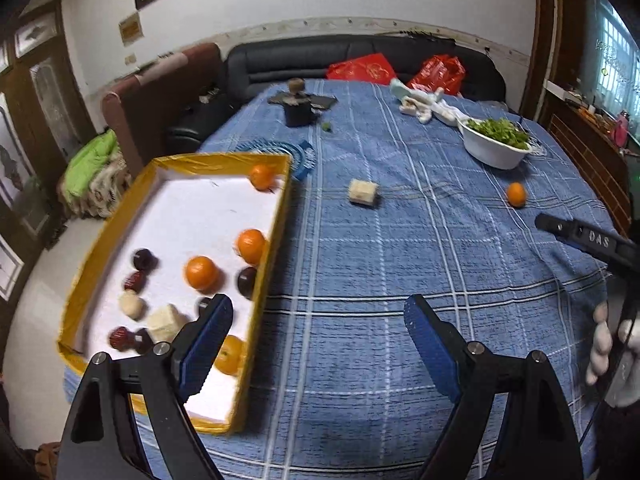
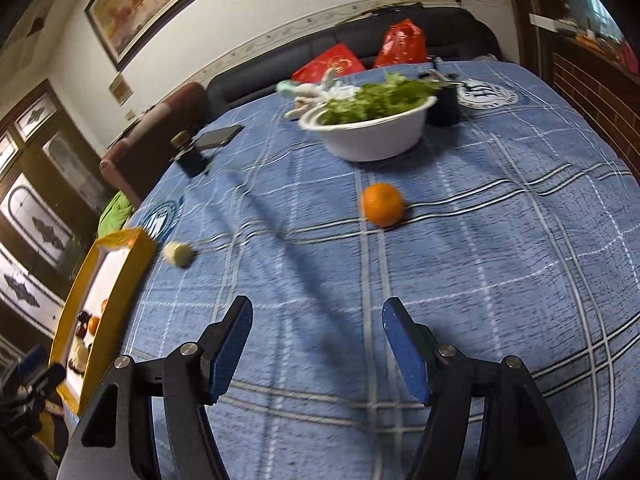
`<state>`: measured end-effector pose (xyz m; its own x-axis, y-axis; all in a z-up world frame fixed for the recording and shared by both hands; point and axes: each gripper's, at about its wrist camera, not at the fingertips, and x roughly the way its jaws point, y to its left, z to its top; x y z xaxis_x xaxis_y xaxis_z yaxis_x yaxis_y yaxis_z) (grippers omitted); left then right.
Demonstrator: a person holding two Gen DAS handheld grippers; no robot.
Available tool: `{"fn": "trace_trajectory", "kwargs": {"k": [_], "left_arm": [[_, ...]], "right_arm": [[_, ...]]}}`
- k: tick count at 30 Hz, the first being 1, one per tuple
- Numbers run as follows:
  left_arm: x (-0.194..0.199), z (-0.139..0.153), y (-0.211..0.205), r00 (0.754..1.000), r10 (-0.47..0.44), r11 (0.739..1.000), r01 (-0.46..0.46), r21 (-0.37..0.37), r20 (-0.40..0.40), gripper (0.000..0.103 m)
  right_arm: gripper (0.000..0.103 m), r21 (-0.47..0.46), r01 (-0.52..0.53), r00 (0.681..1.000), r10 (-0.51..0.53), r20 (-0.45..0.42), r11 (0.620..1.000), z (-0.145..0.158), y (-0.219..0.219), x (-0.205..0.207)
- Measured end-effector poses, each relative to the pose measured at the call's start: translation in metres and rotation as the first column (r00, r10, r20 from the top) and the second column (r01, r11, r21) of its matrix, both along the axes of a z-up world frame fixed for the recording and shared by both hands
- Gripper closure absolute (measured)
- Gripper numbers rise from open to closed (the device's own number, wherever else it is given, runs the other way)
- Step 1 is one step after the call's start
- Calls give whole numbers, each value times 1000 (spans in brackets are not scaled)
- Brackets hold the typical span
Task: Organize fruits
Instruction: 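Move the left tool to a white cylinder chunk while the right approaches the last orange, then grasp the white chunk with the left tool while the right grasps the orange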
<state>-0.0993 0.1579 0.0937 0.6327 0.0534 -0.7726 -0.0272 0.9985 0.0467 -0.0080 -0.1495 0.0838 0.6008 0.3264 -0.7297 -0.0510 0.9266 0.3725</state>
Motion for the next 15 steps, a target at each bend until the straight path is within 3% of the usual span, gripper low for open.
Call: {"fn": "trace_trajectory", "kwargs": {"k": [8, 12, 15], "left_arm": [[22, -28, -11, 995, -59, 993, 50, -104, -81, 16], [44, -30, -12, 991, -89, 983, 72, -171, -97, 16], [69, -24, -11, 993, -82, 983, 68, -172, -80, 16]], "right_arm": [[31, 21, 123, 992, -123, -29, 992, -11, -42, 34], [31, 1, 148, 988, -148, -30, 989, -18, -40, 60], [31, -27, 146, 989, -147, -23, 989, -25, -31, 81]]}}
